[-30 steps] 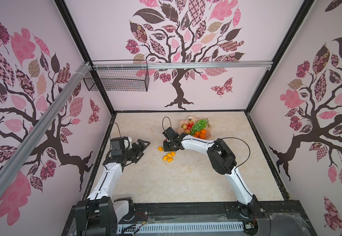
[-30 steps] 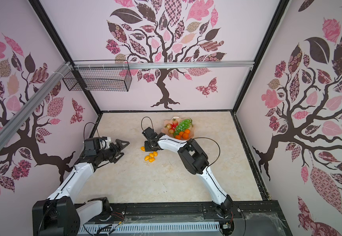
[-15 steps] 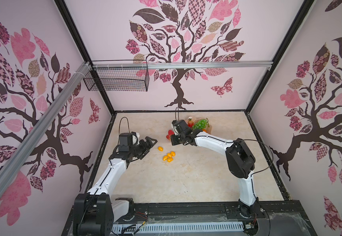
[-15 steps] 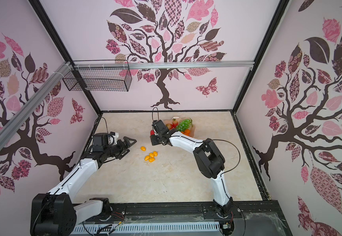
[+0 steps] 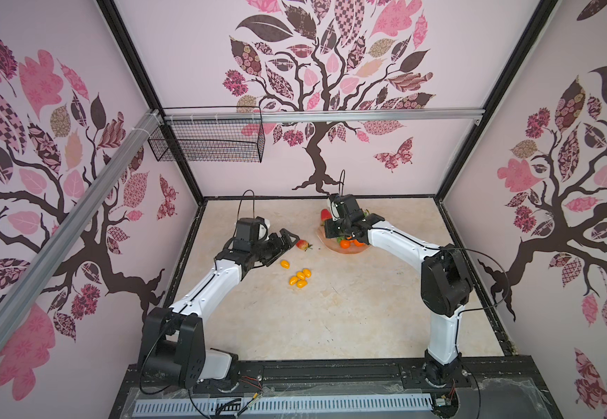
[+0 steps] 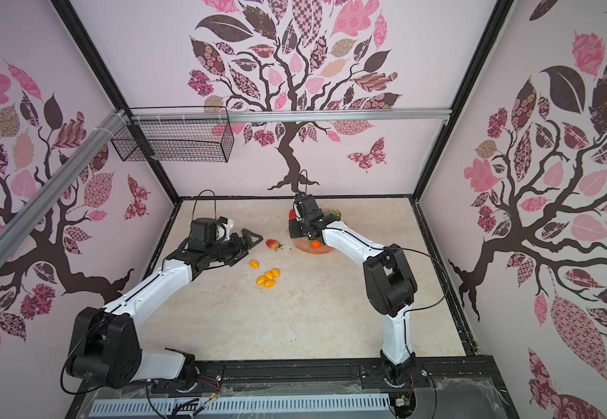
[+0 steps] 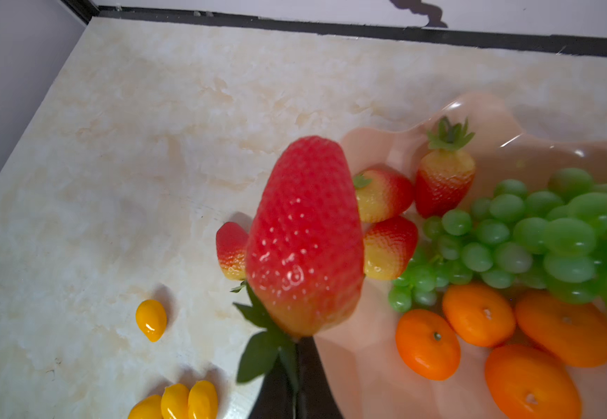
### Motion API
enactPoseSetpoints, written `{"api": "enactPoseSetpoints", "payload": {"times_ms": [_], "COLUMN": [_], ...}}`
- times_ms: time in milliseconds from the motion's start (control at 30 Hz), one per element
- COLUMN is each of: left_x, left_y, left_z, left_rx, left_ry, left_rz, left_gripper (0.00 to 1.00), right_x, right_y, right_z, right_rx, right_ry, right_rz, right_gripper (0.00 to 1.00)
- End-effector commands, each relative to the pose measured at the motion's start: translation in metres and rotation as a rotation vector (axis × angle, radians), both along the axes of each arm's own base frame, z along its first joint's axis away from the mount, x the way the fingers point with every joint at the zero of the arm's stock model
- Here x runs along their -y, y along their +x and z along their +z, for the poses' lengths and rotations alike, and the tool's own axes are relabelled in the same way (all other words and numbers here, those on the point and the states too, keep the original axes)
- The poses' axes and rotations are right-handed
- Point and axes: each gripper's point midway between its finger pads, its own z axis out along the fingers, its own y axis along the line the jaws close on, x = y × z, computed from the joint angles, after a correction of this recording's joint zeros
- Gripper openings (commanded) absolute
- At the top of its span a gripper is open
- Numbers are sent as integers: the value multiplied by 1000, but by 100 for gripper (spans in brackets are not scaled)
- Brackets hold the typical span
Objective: Arrange fruit in a fruit bowl
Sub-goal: Pick up the fruit from the center of the table, then place the fruit in the fruit bowl.
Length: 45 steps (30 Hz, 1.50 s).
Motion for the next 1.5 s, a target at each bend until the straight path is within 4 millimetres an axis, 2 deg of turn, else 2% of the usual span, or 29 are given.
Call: {"api": "enactPoseSetpoints", "payload": {"times_ms": [0, 133, 233, 533, 833, 1033, 1200, 1467], "left_x": [12, 24, 28, 30, 29, 29, 29, 28], "left_y": [17, 25, 30, 34, 32, 31, 30, 26], "left_z": [16, 16, 14, 12, 7, 6, 6, 9], "left_rx": [59, 56, 52, 48, 38, 34, 30, 35], "left_ry": [12, 16, 17, 17, 21, 21, 21, 26], "left_rz": [-2, -22, -28, -27, -29, -31, -33, -35], "left_gripper": [98, 98, 98, 98, 98, 98, 98, 98], "right_x": [16, 32, 36, 33, 36, 41, 42, 42], "right_y": [16, 31, 41, 55, 61, 60, 59, 58], "right_z": [1, -11, -19, -57, -83, -90, -90, -70], "right_rx": [-7, -42, -65, -137, -179, -192, -197, -170], "right_ry": [-25, -25, -20, -54, -103, -132, -133, -116], "right_rz": [-56, -119, -147, -155, -151, -165, -165, -162], "right_gripper": [0, 0, 0, 0, 0, 0, 7, 15]}}
